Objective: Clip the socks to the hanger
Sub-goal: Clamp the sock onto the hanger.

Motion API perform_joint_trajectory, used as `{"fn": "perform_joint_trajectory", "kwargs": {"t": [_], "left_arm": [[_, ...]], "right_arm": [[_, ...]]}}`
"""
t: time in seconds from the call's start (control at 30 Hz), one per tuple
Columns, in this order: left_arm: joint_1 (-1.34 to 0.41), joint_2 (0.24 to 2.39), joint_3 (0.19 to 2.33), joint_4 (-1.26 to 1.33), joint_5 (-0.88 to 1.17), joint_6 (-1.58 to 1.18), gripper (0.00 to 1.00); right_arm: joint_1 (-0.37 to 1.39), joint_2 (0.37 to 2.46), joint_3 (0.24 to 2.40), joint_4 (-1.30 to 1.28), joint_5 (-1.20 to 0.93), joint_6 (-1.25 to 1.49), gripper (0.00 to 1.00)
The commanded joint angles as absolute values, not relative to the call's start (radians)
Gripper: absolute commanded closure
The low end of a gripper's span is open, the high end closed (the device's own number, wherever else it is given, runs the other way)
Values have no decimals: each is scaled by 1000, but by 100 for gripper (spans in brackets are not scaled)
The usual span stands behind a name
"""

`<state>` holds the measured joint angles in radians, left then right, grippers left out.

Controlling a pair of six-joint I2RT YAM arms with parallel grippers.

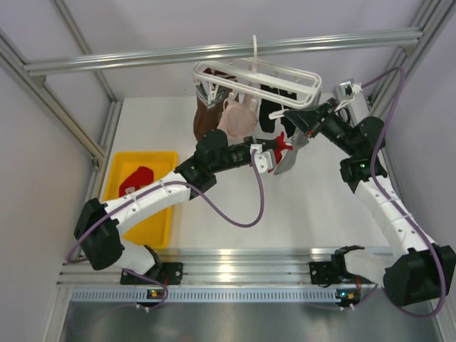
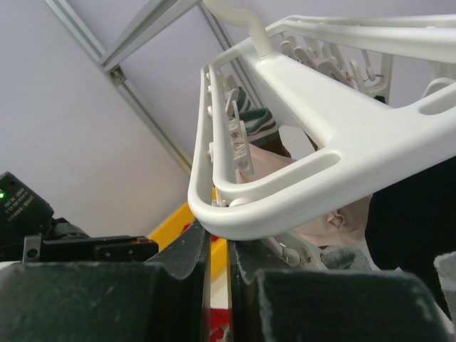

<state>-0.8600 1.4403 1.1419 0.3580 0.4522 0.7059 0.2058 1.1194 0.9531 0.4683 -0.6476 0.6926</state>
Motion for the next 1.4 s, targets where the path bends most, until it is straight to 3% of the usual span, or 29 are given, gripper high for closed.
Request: {"fn": "perform_joint_trajectory", "kwargs": {"t": [0.0, 0.27, 0.6, 1.37], "left_arm": [[-859, 1442, 1201, 283, 382, 736, 100], [-828, 1408, 1209, 135, 302, 836, 100], [-739, 1476, 1342, 63, 347, 945, 100], [-729, 1571, 1485, -38, 406, 1068, 100]], "right_arm": [[225, 1094, 999, 396, -684, 626, 100], [224, 1077, 1038, 299, -669, 542, 100], [224, 1085, 1065, 233, -655, 489, 100], [224, 1074, 1077, 178, -621, 428, 100]]}}
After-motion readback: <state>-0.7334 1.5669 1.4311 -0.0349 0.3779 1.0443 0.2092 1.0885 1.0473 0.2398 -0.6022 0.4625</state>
